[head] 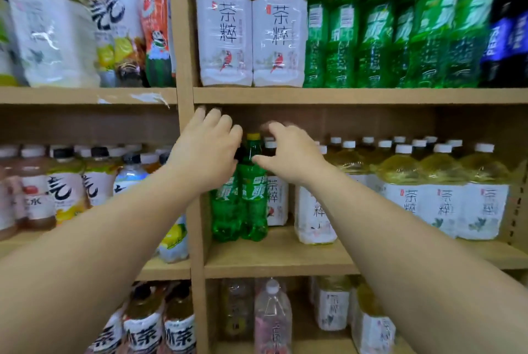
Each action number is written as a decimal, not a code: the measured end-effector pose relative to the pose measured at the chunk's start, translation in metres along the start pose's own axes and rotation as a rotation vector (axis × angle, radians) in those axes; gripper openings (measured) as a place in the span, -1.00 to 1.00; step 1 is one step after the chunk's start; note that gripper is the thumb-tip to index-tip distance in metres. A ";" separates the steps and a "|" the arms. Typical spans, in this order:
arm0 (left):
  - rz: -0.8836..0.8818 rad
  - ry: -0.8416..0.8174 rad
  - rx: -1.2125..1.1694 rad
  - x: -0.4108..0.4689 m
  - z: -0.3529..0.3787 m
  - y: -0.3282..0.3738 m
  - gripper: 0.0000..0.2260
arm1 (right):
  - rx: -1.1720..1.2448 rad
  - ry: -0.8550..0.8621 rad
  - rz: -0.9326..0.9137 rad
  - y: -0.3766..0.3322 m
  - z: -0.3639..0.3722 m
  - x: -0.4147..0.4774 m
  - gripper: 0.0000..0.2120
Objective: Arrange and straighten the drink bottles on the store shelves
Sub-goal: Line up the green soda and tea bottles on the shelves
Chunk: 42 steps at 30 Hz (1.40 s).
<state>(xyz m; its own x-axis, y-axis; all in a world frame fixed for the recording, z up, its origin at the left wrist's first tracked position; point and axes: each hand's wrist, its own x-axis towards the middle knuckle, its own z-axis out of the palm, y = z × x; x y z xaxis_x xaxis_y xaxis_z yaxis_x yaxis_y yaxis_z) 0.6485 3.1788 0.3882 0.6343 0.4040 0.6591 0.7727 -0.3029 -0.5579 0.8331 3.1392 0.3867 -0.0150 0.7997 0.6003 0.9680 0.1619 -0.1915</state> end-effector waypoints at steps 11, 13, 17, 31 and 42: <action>0.073 -0.320 0.363 0.021 0.013 -0.001 -0.36 | -0.055 -0.314 -0.001 0.009 0.022 0.037 0.08; 0.074 -0.314 0.360 0.020 0.018 0.000 -0.37 | 0.016 -0.244 0.003 0.010 0.022 0.032 0.02; 0.038 -0.280 0.292 0.018 0.021 0.004 -0.48 | 0.114 -0.130 -0.023 0.016 0.024 0.016 -0.09; -0.065 -0.141 -0.450 -0.011 0.021 0.021 -0.21 | 0.368 0.025 0.045 0.035 0.038 -0.021 -0.10; -0.315 -0.107 -0.941 -0.032 0.030 0.046 -0.11 | 0.432 0.095 0.029 0.031 0.051 -0.043 0.05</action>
<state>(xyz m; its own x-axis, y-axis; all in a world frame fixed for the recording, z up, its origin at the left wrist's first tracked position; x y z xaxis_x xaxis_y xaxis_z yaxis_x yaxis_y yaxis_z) 0.6633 3.1775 0.3262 0.4275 0.6452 0.6332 0.6402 -0.7106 0.2919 0.8512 3.1392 0.3154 0.0536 0.7541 0.6546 0.7741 0.3827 -0.5043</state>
